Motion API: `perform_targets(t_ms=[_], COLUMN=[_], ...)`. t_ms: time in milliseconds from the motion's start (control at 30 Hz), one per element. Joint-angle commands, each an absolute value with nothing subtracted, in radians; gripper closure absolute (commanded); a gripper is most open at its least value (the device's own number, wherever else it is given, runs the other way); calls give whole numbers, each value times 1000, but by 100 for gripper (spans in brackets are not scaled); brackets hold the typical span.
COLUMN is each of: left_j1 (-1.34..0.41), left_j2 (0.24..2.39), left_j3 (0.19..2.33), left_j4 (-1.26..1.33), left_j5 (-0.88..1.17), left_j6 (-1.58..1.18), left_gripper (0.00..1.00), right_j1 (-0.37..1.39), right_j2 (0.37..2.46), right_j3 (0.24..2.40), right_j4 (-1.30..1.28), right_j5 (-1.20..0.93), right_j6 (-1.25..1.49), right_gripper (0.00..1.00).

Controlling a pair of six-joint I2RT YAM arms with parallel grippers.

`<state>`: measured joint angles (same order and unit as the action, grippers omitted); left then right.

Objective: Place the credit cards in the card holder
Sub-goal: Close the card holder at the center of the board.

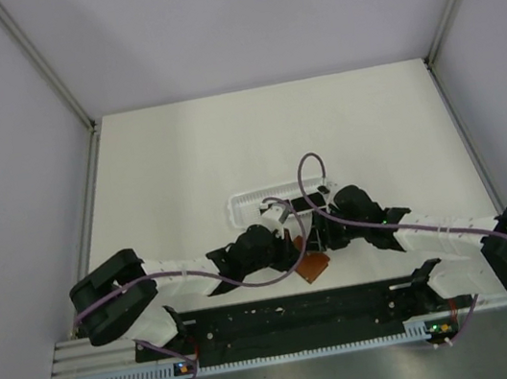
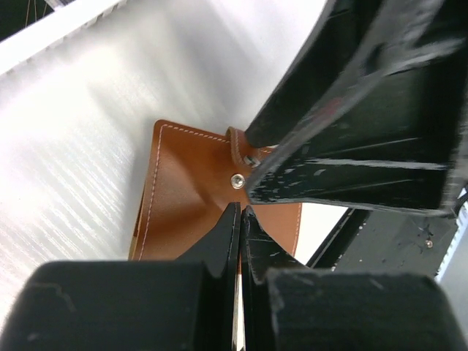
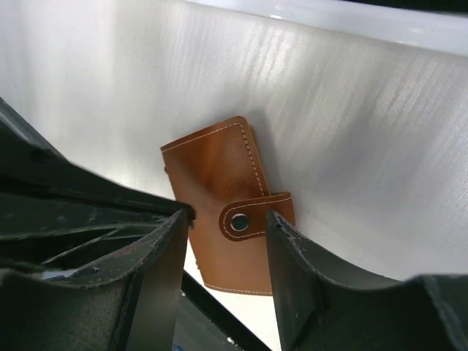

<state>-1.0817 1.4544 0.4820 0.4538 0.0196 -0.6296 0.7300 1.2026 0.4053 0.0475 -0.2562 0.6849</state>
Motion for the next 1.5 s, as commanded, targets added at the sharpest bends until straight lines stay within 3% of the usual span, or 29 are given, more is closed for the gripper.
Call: perform_targets(t_ms=[0,300,467,633,1467], left_j1=[-1083,-1083,-1083,-1085,-1083], left_j2=[1483,1519,1516,1520,1537], left_j3=[472,460,454,460,480], left_j4=[472,468,463,457,451], left_j5=[17,29,28,26,32], left_j6=[-637,-649,-652,-650,-644], left_gripper=[100,100,100,100,100], right_j1=[727,727,727,727,727], right_j2=[1105,1042,1057,1100,1198], right_j3=[408,440,437,439,456], right_j4=[29,-64,-101,-86,32], right_j5=[-245,-207,-131,-124,-253], right_j6=[698,681,684,683,681], right_gripper=[53,56,71,78,81])
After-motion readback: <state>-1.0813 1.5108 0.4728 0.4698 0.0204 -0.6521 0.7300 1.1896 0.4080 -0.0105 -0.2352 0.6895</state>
